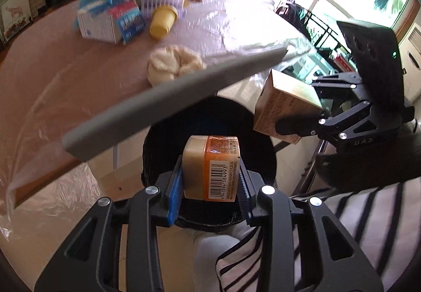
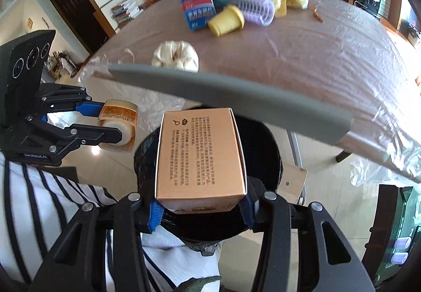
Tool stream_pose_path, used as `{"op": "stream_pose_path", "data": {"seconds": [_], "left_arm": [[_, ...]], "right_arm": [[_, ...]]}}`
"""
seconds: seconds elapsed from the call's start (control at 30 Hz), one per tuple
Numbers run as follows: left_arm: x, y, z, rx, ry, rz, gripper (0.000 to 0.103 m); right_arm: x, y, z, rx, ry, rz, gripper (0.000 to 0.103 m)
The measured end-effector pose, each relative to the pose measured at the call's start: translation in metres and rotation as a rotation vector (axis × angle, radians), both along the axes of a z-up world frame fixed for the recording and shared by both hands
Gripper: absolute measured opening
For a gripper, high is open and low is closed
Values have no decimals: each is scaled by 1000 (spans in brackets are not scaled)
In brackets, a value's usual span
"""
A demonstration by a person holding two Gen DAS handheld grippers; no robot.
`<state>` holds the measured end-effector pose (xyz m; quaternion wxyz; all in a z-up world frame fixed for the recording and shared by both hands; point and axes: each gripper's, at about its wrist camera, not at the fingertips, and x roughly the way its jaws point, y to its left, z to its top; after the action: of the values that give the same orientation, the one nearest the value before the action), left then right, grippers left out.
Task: Collect trash
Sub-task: 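Carry the jar and brown box with both tools over the bin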
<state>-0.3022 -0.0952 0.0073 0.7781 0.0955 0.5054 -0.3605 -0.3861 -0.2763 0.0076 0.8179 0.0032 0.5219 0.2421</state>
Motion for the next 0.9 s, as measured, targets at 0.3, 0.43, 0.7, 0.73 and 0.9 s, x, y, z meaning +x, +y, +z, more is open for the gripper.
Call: {"op": "stream_pose_path", "data": {"seconds": [0.3,0.43,0.7,0.73,0.9], "left_arm": [[8,-12,-32,68,21,-26,38],[11,-15,-44,99,16,-32,38],[18,-25,-67,163,9,-22,38],[18,-26,-69,169,10,-21,38],[22,-31,-79,194,11,-24,38]], "right_arm": [[3,7,-33,-61,50,28,46],[7,11,-45,-90,56,34,46],[13,18,-69,-129,64,33,46],[14,24,-70,-130,65,31,46],[15,26,-77,-132,75,16,46]]}}
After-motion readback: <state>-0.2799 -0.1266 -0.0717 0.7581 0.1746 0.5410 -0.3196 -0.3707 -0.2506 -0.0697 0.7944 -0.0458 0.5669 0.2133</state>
